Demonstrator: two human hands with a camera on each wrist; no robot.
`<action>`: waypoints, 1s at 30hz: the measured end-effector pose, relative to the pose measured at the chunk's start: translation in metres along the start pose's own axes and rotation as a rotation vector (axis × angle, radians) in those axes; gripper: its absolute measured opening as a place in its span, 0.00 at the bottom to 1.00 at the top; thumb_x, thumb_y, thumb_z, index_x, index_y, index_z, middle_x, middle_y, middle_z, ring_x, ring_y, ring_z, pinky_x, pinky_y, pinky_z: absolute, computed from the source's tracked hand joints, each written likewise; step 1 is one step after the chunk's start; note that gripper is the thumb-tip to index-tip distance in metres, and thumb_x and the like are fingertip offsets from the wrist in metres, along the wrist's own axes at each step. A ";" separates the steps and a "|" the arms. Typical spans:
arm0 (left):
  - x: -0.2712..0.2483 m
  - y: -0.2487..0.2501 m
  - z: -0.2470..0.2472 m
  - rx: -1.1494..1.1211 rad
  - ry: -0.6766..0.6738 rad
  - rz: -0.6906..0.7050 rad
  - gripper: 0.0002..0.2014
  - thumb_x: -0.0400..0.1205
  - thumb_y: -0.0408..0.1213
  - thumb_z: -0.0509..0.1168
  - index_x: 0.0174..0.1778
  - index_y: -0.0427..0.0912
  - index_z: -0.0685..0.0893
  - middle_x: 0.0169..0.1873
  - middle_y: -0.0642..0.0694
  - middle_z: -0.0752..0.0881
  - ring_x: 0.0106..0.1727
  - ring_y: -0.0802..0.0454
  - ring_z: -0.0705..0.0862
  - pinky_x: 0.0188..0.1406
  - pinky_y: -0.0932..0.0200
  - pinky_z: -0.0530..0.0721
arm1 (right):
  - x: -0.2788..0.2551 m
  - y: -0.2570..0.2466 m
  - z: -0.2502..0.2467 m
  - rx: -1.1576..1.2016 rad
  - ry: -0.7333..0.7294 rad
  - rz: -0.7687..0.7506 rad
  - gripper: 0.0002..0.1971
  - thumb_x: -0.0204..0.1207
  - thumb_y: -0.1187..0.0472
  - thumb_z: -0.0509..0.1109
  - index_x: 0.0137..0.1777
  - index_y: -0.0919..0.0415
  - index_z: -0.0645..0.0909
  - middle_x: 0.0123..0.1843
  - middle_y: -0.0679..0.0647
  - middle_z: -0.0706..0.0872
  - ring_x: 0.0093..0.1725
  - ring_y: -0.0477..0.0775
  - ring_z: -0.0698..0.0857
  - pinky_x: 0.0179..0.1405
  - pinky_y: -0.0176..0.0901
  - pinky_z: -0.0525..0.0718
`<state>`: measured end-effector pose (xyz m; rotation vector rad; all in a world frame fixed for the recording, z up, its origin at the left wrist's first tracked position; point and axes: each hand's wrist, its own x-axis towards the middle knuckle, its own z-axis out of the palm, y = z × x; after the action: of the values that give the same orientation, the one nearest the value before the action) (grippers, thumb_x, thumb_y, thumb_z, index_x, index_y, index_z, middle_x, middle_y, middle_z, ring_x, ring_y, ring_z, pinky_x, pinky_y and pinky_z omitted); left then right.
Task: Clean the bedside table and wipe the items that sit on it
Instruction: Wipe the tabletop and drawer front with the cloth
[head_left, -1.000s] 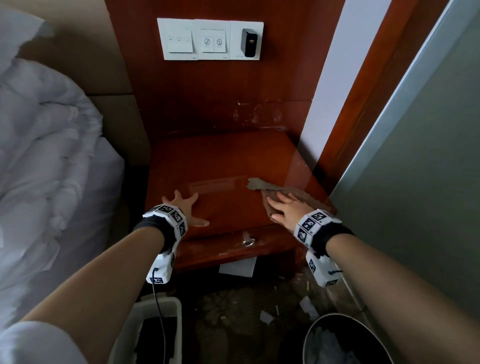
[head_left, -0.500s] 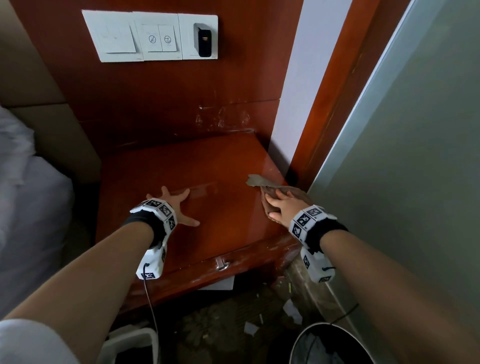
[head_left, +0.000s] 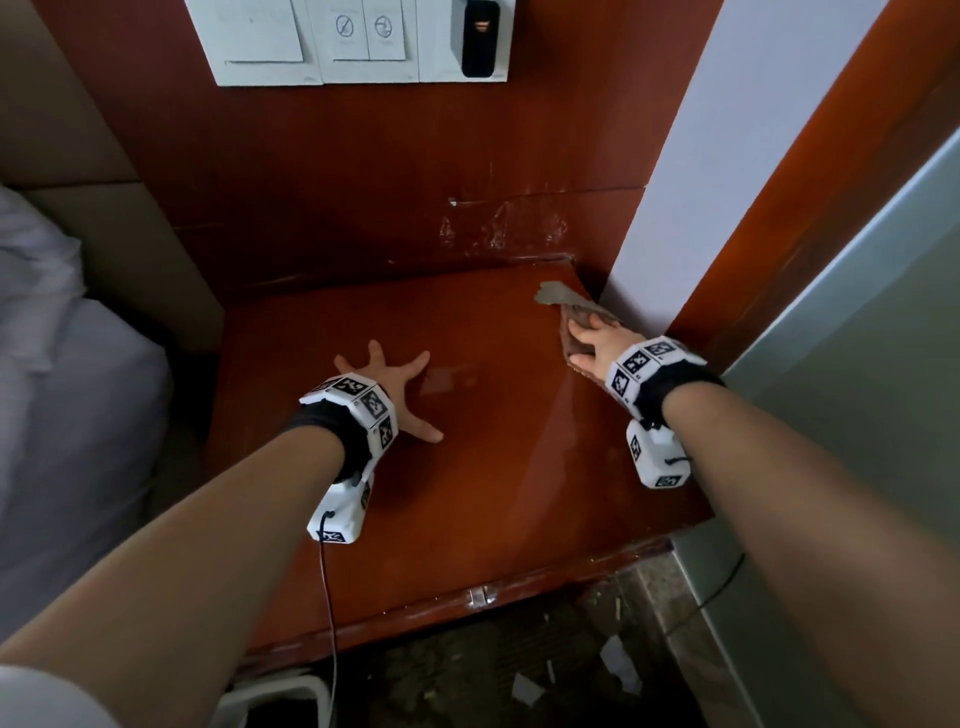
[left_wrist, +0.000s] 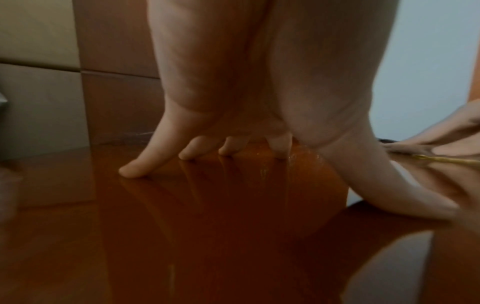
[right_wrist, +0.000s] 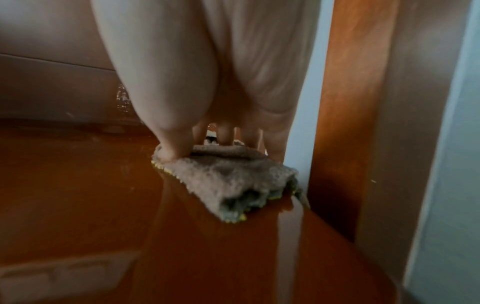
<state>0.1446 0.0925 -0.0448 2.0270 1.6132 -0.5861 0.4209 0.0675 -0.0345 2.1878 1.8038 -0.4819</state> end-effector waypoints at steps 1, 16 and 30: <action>0.002 0.001 -0.002 -0.003 0.000 0.004 0.58 0.62 0.66 0.73 0.79 0.70 0.39 0.81 0.40 0.32 0.77 0.19 0.36 0.74 0.21 0.53 | 0.009 0.000 -0.005 -0.004 0.002 0.000 0.30 0.84 0.48 0.56 0.84 0.48 0.49 0.86 0.56 0.46 0.84 0.63 0.52 0.83 0.54 0.54; 0.015 0.002 -0.009 -0.075 -0.033 0.014 0.59 0.60 0.64 0.75 0.77 0.73 0.38 0.80 0.45 0.28 0.77 0.22 0.31 0.70 0.17 0.56 | 0.105 -0.022 -0.043 -0.033 0.072 -0.007 0.29 0.84 0.50 0.58 0.82 0.54 0.56 0.83 0.62 0.61 0.80 0.66 0.63 0.77 0.51 0.63; 0.012 0.007 -0.014 -0.046 -0.033 -0.006 0.59 0.62 0.63 0.75 0.78 0.72 0.37 0.81 0.44 0.29 0.77 0.21 0.32 0.72 0.19 0.53 | 0.075 -0.141 -0.035 -0.176 0.054 -0.392 0.26 0.85 0.55 0.54 0.82 0.54 0.56 0.80 0.61 0.63 0.79 0.67 0.60 0.77 0.56 0.58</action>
<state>0.1542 0.1091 -0.0400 1.9698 1.6000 -0.5763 0.2982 0.1763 -0.0328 1.7514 2.2221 -0.3275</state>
